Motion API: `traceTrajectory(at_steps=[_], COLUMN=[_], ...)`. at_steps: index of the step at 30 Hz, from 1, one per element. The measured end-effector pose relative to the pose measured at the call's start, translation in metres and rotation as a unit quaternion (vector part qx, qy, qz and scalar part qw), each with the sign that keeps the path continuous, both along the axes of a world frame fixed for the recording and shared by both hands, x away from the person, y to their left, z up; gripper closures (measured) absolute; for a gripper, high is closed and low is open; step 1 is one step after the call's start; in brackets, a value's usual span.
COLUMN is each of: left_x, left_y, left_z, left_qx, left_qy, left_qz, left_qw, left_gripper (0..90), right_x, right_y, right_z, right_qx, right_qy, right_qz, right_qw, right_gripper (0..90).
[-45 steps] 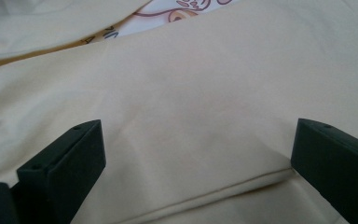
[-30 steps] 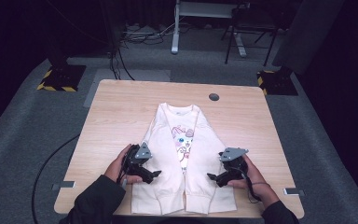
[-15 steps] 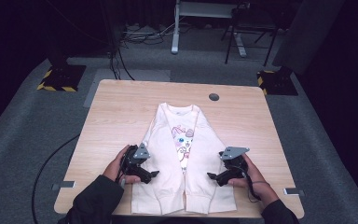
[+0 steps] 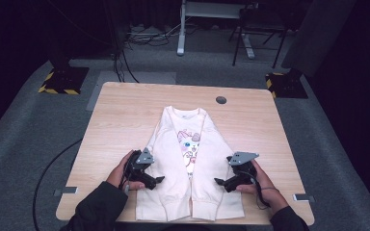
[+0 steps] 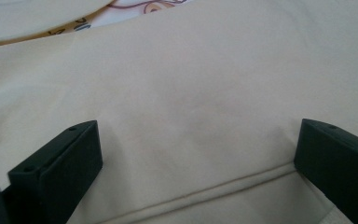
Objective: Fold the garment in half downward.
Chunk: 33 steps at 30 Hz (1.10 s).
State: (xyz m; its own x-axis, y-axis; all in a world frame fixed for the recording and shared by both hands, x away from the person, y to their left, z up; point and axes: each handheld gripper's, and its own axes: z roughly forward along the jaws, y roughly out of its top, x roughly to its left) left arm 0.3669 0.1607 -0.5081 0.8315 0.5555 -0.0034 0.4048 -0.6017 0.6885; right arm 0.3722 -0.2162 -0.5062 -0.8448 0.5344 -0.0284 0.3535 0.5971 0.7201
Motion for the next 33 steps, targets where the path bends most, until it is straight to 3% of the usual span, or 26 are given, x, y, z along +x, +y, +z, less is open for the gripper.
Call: traceTrajectory(at_steps=[4,8,18,26,33], left_x=[0.0,0.001,0.003,0.014,0.019], left_y=[-0.001,0.0,0.0,-0.001,-0.004], left_z=[0.001,0.003,0.005,0.011,0.016], left_qx=[0.001,-0.01,-0.005,-0.012,-0.006], left_qy=[0.0,0.006,0.006,0.003,-0.007], left_qz=[0.001,0.006,0.012,0.019,0.018], left_qw=[1.0,0.9999,0.9999,0.9997,0.9998], left_gripper=[4.5,4.9,5.2,5.4,5.5], right_x=[0.0,0.004,0.018,0.028,0.033], right_y=[-0.001,-0.009,-0.022,-0.025,-0.029], right_z=[0.002,0.007,0.009,0.009,0.013], right_qx=[-0.003,0.012,0.009,0.007,0.012], right_qy=[-0.001,-0.002,0.006,0.008,0.007], right_qz=[0.002,-0.019,-0.053,-0.066,-0.078], right_qw=[1.0,0.9998,0.9985,0.9978,0.9969], right_gripper=[1.6,2.5,3.4,3.6,3.9])
